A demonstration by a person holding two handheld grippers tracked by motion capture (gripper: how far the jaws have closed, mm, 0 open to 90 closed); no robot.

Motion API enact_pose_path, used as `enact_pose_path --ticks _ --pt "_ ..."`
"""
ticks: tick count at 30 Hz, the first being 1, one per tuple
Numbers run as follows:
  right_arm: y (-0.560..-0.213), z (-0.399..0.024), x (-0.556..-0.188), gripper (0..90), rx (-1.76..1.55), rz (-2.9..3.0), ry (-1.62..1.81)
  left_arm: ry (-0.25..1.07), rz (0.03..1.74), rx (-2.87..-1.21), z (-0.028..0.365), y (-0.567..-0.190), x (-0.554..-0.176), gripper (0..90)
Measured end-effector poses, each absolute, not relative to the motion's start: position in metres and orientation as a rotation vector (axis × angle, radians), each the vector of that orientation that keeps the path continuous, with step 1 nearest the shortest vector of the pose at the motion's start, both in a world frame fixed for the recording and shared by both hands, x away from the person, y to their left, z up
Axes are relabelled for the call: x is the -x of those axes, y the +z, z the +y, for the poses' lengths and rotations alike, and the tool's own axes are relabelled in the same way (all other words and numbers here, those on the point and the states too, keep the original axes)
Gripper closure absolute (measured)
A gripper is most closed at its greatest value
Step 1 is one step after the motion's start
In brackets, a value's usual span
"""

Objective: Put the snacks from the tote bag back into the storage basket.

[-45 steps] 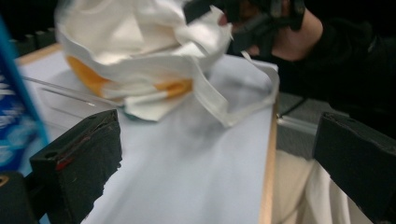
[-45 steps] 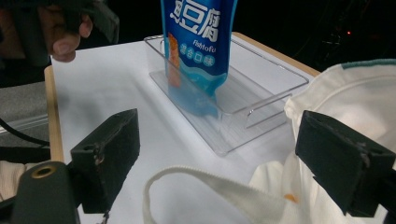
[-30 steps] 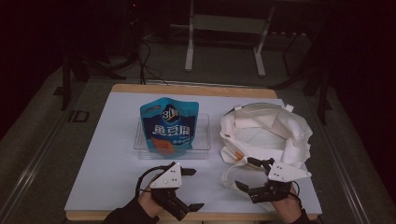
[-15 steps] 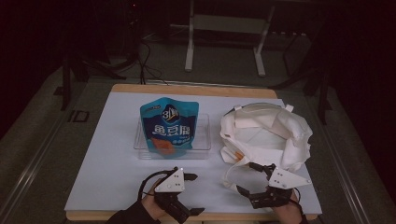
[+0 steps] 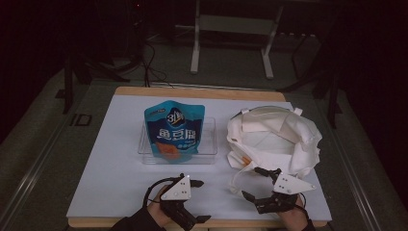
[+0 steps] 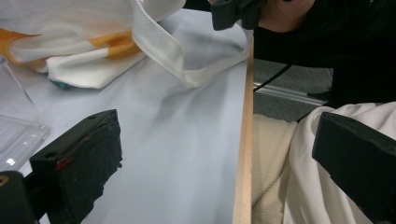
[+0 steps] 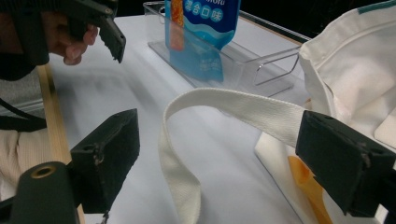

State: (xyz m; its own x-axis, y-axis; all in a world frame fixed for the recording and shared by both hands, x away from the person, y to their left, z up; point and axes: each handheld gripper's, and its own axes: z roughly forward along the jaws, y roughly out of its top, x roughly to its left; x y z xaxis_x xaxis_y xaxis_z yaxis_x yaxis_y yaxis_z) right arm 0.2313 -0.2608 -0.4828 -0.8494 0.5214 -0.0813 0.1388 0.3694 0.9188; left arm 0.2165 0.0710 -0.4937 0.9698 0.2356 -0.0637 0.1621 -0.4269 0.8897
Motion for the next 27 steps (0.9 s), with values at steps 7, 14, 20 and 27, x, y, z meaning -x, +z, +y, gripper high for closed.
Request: enact_pose_path --ticks 7,14,20,27 --pt "-0.4865 -0.2576 -0.2317 13.6 -0.562 2.299 1.459 0.097 0.294 -2.015 0.0733 -0.4952 -0.2165 1.8" --pt "-0.4860 -0.2564 -0.2296 13.6 -0.557 2.281 1.467 0.115 0.298 -2.017 0.0736 -0.4946 -0.2144 1.8" --pt "-0.4893 -0.2535 -0.2304 13.6 -0.562 2.298 1.457 0.128 0.310 -2.014 0.0758 -0.4947 -0.2154 1.8" --pt "-0.4916 -0.2548 -0.2329 13.7 -0.576 2.300 1.445 0.134 0.324 -2.013 0.0786 -0.4951 -0.2174 1.8"
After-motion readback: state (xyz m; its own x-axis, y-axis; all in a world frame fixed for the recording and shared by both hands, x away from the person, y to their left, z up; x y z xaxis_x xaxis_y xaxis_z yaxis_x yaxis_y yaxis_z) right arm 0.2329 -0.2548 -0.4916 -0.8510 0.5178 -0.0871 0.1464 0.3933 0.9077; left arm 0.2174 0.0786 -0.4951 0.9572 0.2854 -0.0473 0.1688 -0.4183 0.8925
